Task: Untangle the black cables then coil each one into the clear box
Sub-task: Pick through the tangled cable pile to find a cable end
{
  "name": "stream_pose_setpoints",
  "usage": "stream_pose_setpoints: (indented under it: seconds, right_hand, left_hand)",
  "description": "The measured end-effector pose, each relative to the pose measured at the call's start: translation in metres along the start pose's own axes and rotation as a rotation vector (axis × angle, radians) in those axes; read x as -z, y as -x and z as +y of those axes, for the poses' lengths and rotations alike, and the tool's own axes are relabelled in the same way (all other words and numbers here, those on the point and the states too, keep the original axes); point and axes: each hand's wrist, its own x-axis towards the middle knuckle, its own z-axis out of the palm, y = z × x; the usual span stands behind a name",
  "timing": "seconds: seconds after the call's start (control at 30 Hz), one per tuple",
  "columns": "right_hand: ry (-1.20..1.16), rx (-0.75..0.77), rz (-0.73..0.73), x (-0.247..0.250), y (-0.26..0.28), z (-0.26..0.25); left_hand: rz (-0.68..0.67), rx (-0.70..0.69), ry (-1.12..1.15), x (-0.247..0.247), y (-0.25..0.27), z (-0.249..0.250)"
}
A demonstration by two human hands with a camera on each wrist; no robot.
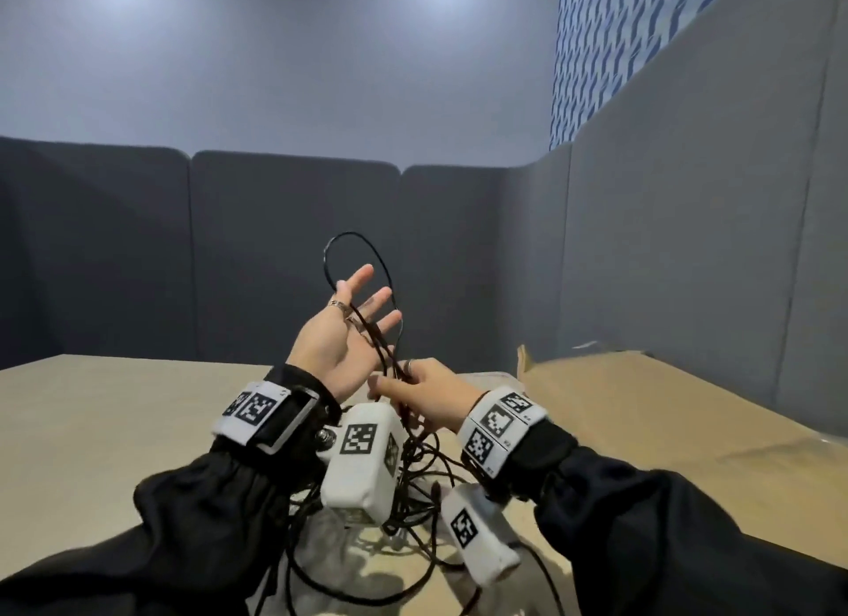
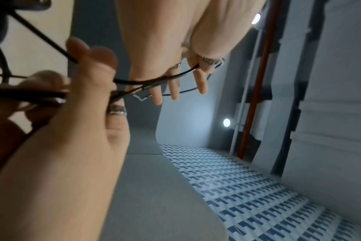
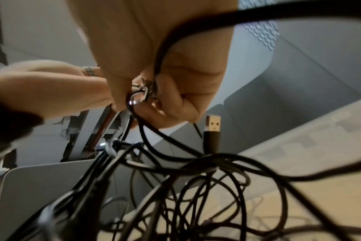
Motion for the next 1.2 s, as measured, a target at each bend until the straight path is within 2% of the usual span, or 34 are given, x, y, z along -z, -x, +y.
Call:
stream_pose_setpoints:
  seconds: [0.07, 0.13, 0.2, 0.3, 0.37, 0.6, 0.67, 0.7, 0.77, 0.83, 0.9, 1.0, 1.07, 1.13, 1.2]
  right_hand:
    - [-0.043, -0.019, 0.006, -0.001, -0.004, -0.002]
    - [-0.036, -0.014, 0.055, 0.004, -0.008, -0.004]
    - [-0.059, 0.006, 0.166, 0.012, -0.011, -0.006]
    - [-0.253, -0.001, 0.409, 0.031, -0.014, -0.011]
    - [-0.407, -0.012, 0.563, 0.047, -0.014, -0.012]
    - [-0.788, 0.102, 1.088, 0.124, 0.0, -0.016]
    - [-0.833, 0.139, 1.165, 0.151, 0.009, -0.018]
    - [-0.807, 0.138, 1.157, 0.159, 0.013, -0.02]
    - [-0.706, 0.102, 1.061, 0.159, 0.014, -0.026]
    - [-0.642, 0.082, 0.88, 0.142, 0.012, -0.036]
    - [-0.651, 0.096, 0.649, 0.117, 0.01, -0.049]
    - [-0.761, 0.146, 0.296, 0.083, 0.009, -0.072]
    - [-0.789, 0.169, 0.131, 0.068, 0.006, -0.083]
    - [-0.668, 0.158, 0.079, 0.058, 0.002, -0.088]
    - [-0.527, 0.112, 0.052, 0.052, -0.001, -0.084]
  left_hand:
    - [0.021, -0.071, -0.109, 0.005, 0.003, -0.005]
    - [-0.003, -0.198, -0.439, 0.014, 0.007, -0.014]
    - [-0.085, -0.218, -0.775, 0.03, 0.013, -0.027]
    - [-0.31, -0.085, -1.134, 0.056, 0.016, -0.044]
    - [-0.403, -0.03, -1.292, 0.065, 0.016, -0.048]
    - [-0.48, 0.176, -1.549, 0.07, 0.015, -0.046]
    - [-0.486, 0.256, -1.554, 0.072, 0.016, -0.042]
    - [-0.477, 0.282, -1.51, 0.073, 0.015, -0.04]
    - [-0.43, 0.248, -1.237, 0.068, 0.015, -0.033]
    - [-0.326, 0.102, -0.881, 0.051, 0.015, -0.024]
    - [-0.254, -0.031, -0.705, 0.031, 0.011, -0.015]
    - [-0.258, -0.146, -0.585, -0.005, 0.01, -0.002]
    - [-0.298, -0.122, -0.509, -0.018, 0.009, 0.003]
    - [-0.342, -0.101, -0.549, -0.017, 0.006, 0.009]
    - [-0.317, -0.084, -0.659, -0.009, 0.006, 0.016]
